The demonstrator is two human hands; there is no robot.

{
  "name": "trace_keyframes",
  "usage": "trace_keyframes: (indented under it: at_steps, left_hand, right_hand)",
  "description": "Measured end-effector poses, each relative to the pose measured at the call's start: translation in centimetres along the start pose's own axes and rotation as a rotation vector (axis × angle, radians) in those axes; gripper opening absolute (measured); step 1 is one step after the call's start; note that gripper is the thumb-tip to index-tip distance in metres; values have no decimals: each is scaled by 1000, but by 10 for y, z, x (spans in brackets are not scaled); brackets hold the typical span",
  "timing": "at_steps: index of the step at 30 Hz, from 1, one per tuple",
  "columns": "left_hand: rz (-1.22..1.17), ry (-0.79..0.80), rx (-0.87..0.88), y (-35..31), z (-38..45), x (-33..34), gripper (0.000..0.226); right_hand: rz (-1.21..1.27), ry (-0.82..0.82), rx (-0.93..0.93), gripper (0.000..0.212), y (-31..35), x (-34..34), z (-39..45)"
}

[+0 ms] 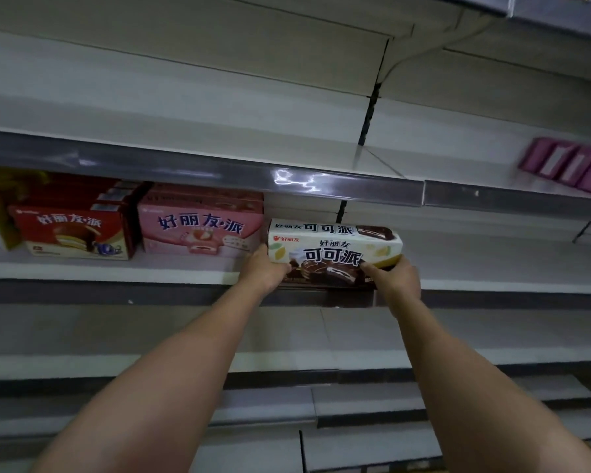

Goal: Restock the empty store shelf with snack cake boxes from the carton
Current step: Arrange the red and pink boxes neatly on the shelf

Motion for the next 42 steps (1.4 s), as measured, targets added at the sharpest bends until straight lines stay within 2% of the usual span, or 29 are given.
trace_keyframes:
  at_steps: [8,13,17,23,30,35,39,42]
  left_hand:
    - [-132,-152,-74,3,20,40,56]
    - [-181,-276,-27,3,41,39,58]
    - [-205,-300,-12,2,66,38,60]
    - [-130,-284,-28,-6,107,46,84]
    - [-303,-278,71,-7,148,50,94]
    - [-372,-274,128,-8,170,50,75]
    - [-321,-299,84,-4,183,53,85]
    - [-299,-307,31,-1,187,53,90]
  right_hand:
    - [-28,97,-93,54,-8,10,59]
    - [81,179,-135,49,-5,41,85]
    - [154,174,-139,51,4,60,111]
    - [217,146,-164,49,17,77,145]
    - [325,183,-188,48,35,103,174]
    - [353,186,-179,48,45,119,184]
    - [315,160,-187,33,49,119,189]
    - [289,161,-165,35,50,122,190]
Point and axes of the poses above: each hand's wrist, its own z-axis towards the middle knuckle, its own x-axis out of the palm, y = z × x, the point moved 9 cm from there along z, towards the middle knuckle, and after that the axes turned 4 degrees about y, right-handed, at the moved point
